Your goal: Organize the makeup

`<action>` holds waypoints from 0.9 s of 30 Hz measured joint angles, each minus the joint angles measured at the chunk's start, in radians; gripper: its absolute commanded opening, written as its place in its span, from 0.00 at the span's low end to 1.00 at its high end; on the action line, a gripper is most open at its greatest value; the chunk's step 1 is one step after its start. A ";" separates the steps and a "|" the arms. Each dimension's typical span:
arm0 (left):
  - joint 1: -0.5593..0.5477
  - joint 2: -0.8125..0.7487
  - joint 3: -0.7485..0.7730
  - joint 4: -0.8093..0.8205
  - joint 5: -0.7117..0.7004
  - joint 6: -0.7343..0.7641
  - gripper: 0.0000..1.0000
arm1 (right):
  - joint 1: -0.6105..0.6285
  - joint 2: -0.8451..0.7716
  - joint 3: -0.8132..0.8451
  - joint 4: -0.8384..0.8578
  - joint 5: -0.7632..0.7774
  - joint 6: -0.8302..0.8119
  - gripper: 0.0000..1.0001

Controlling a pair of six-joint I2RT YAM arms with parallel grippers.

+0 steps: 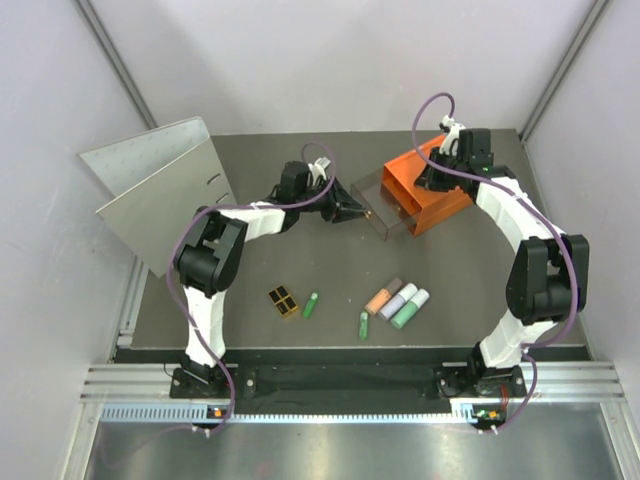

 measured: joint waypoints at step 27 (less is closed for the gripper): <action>0.003 -0.129 -0.069 -0.267 -0.076 0.268 0.77 | -0.001 -0.011 -0.031 0.037 -0.017 0.011 0.00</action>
